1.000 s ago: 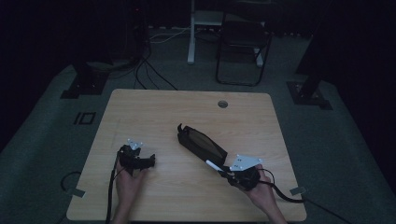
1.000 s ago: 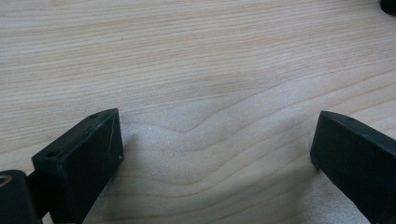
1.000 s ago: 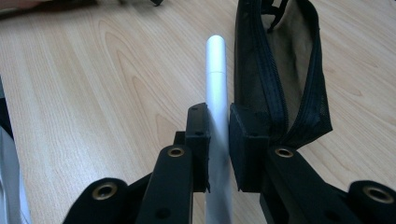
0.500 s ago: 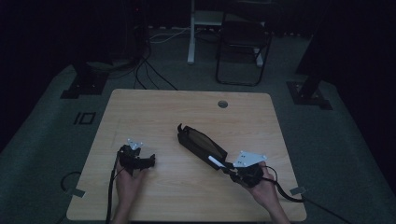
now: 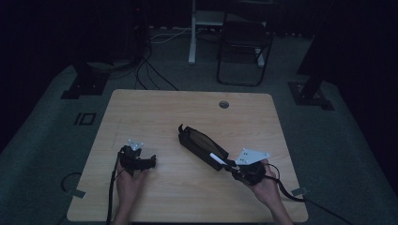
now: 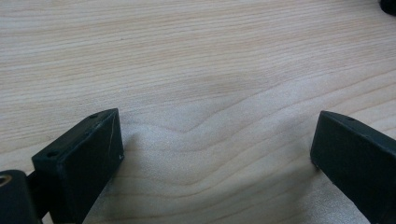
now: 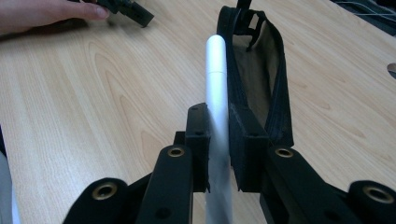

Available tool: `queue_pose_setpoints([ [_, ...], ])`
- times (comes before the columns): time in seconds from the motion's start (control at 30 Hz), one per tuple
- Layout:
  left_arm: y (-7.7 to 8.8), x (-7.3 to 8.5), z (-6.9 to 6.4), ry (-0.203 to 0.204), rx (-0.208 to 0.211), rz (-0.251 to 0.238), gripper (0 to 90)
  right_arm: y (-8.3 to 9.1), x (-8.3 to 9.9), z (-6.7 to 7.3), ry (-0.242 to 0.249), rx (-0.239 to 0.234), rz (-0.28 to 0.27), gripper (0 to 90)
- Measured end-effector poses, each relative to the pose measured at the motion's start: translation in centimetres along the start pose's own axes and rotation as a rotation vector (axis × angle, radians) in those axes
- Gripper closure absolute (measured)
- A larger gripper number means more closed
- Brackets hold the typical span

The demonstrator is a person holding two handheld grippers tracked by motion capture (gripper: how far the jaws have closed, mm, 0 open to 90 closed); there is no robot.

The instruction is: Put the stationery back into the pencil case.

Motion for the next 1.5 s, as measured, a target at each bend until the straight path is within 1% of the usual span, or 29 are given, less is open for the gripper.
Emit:
queue_pose_setpoints([
  [0.27, 0.0, 0.0, 0.0, -0.001, 0.0, 0.001, 2.8, -0.2, -0.7, -0.5, 0.011, 0.006, -0.006, 78.9],
  [0.53, 0.0, 0.0, 0.0, 0.0, 0.0, 0.0, 2.8, -0.3, -1.2, -0.8, 0.011, 0.01, -0.015, 78.9],
  [1.5, 0.0, 0.0, 0.0, 0.001, 0.0, -0.001, 2.8, -0.9, -2.5, -1.8, -0.01, 0.023, -0.042, 78.9],
])
Point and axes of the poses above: each handheld gripper's, and its own axes: y roughly backward along the jaws, x roughly out of its underside, z roughly to its left, the point moved 10 cm from there along -y, roughly forward along the jaws, and after that the axes turned 12 degrees about -z, right-handed, at the moved point
